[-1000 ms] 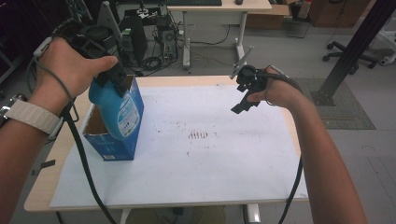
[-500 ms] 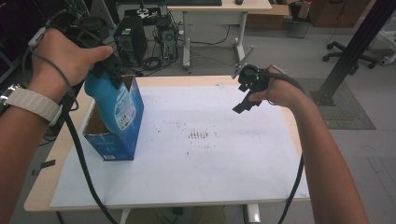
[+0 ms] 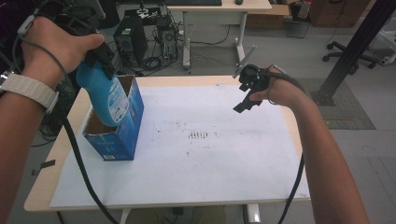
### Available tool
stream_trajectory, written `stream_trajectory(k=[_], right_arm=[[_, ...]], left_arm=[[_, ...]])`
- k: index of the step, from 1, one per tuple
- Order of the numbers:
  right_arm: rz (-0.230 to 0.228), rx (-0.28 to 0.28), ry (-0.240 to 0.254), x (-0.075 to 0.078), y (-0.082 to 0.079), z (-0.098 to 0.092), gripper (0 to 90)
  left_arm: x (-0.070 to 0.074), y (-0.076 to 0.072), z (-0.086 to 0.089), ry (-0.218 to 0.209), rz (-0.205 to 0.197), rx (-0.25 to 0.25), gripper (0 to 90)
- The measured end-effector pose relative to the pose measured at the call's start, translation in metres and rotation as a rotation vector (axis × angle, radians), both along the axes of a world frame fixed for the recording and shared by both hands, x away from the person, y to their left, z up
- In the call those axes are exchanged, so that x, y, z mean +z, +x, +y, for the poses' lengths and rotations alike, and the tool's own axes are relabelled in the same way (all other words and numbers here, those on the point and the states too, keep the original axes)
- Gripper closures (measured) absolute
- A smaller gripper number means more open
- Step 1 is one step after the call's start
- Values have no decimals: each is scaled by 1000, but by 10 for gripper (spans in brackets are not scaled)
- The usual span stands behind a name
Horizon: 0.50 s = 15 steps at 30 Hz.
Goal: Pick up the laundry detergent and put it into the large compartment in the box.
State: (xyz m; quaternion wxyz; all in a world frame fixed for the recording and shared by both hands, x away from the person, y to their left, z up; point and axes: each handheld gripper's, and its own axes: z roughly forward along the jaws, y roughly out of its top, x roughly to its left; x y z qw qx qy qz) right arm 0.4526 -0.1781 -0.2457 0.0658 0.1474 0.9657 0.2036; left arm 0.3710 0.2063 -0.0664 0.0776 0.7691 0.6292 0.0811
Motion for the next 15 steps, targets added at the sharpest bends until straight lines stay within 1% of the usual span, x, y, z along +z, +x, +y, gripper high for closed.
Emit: stream_trajectory(k=[3,11,15], right_arm=[[-1,2,2,0,0,0,87],[3,0,-1,-1,1,1,87],[2,3,-3,-1,2,2,87]], left_arm=[[1,2,3,-4,-3,12,372],[1,7,10,8,-14,50,372],[1,9,14,-8,-22,68,372]])
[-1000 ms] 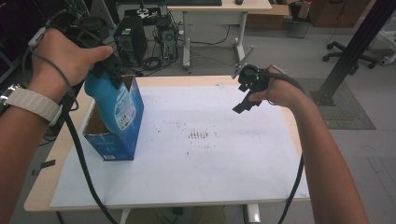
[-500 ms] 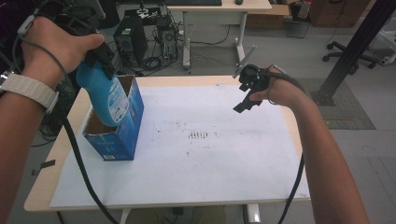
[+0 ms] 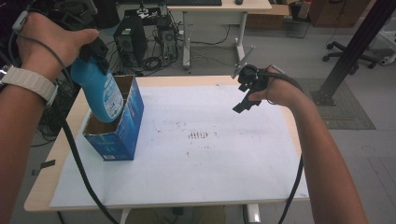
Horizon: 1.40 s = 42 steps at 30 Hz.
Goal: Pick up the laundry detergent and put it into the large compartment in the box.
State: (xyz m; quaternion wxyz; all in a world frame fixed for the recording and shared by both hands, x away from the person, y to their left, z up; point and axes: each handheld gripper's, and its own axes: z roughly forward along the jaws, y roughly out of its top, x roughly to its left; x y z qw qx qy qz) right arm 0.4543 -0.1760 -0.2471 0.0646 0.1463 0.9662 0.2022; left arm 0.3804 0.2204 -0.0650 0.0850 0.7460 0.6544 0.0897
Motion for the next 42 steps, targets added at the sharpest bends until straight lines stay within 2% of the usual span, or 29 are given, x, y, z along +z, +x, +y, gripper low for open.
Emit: stream_trajectory(k=[11,21,29,42], right_arm=[[4,-6,-8,-1,1,-2,87],[4,-6,-10,-1,1,-2,88],[6,-10,-11,-2,1,-2,87],[7,-5,-14,-3,2,-1,88]], left_arm=[[-2,7,10,15,-13,44,372],[-6,12,14,30,-28,63,372],[-13,15,21,12,-35,87,372],[-30,20,29,27,-40,95,372]])
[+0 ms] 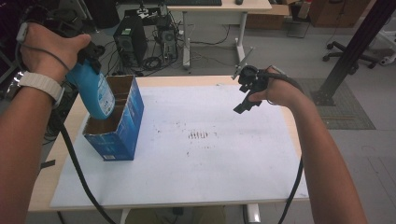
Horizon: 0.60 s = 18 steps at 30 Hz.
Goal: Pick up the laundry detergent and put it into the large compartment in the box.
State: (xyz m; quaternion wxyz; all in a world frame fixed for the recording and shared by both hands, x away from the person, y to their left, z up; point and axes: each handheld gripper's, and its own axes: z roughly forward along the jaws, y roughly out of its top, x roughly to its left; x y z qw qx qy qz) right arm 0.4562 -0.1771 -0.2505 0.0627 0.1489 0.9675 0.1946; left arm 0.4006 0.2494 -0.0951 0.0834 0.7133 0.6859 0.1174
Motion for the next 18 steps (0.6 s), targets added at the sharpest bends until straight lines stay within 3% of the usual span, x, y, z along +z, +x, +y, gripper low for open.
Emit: stream_trajectory(k=[18], right_arm=[[0,-3,-9,-1,0,-1,87]], left_arm=[[-33,8,8,1,0,7,372]])
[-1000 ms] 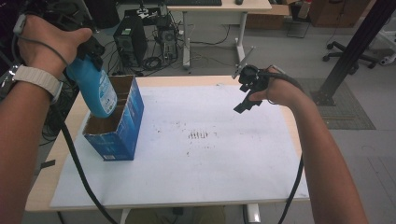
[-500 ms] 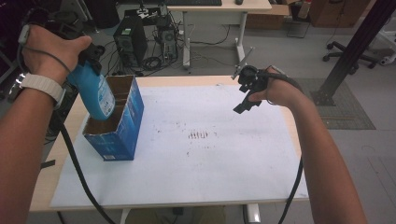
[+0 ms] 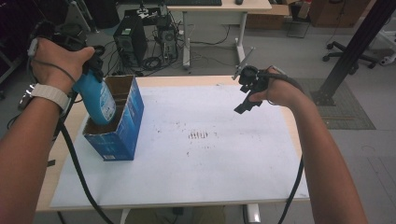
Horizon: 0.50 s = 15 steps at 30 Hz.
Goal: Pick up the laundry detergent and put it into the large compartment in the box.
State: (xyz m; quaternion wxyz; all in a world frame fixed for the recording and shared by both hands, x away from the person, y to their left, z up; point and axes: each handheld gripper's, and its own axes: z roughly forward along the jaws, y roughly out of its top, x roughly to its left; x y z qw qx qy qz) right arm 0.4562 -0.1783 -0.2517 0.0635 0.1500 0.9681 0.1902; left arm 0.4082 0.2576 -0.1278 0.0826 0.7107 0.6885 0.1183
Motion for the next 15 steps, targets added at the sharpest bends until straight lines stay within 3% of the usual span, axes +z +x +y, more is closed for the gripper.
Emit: stream_trajectory(k=[15], right_arm=[[4,-3,0,-2,1,-1,87]], left_arm=[[-26,6,0,-1,9,-6,372]])
